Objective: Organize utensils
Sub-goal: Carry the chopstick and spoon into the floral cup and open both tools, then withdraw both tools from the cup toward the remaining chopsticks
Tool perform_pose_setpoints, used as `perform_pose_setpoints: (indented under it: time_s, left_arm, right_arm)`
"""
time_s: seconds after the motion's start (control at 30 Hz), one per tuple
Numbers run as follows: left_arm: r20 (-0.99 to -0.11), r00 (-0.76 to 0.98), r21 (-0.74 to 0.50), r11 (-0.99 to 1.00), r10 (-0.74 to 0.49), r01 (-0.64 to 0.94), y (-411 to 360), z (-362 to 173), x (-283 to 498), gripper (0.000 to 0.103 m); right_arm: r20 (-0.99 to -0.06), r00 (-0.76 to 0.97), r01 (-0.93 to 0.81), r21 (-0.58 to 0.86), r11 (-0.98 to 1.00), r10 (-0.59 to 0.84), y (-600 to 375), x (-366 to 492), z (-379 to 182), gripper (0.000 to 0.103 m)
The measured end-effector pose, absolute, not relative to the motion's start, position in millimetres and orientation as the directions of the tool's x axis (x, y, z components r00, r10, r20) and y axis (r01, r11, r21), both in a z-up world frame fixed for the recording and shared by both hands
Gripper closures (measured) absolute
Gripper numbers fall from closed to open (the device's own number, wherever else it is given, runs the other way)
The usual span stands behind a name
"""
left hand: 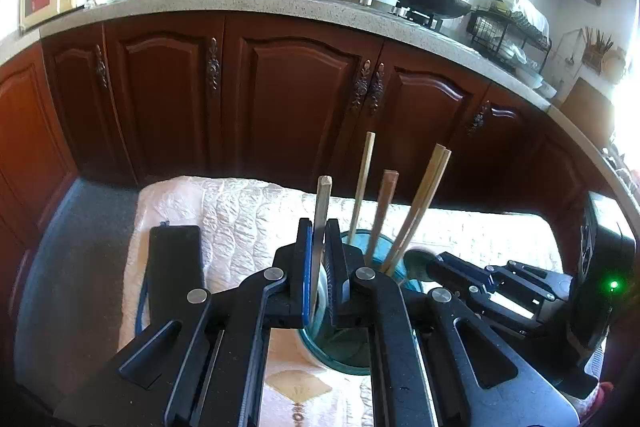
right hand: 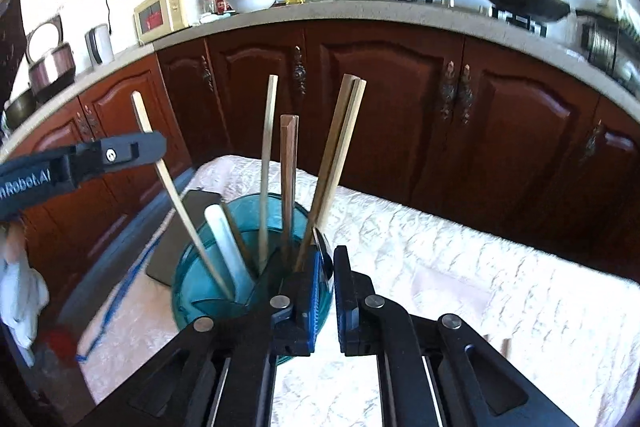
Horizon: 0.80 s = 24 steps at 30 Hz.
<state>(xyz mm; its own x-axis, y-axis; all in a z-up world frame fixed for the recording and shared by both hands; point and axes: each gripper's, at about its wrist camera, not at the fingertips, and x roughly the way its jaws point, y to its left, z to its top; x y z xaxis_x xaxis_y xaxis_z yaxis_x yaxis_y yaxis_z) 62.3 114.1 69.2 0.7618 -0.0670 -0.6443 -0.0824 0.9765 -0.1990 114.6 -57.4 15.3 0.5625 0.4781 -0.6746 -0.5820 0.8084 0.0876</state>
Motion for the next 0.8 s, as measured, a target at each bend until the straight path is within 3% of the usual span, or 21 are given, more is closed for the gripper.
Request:
perform_pose_setpoints:
  time_s: [0.07,0.27,0.8]
  left_arm:
    - [-0.647,0.760,-0.198,0.976,-0.064,-0.086,113,69,61,0.089]
    - [-0.651,0.756,-0.202,0.975,-0.063,-0.092,109,66,50,0.072]
    - [-0.677,0.736,-0.153,0.983,-0.027,-0.105,83,47,28,0.065]
  right_arm:
    - [-0.671,0.553,-0.579,0.116,0.807,0.493,-62,113,16,0.085]
    - [-0.669,0.551,-0.577,0.126,0.807,0.499,-72,104,16,0.083]
    - [-0.674,0.561,-0.552,0.127,0.824,0.480,-91,84,17,0.073]
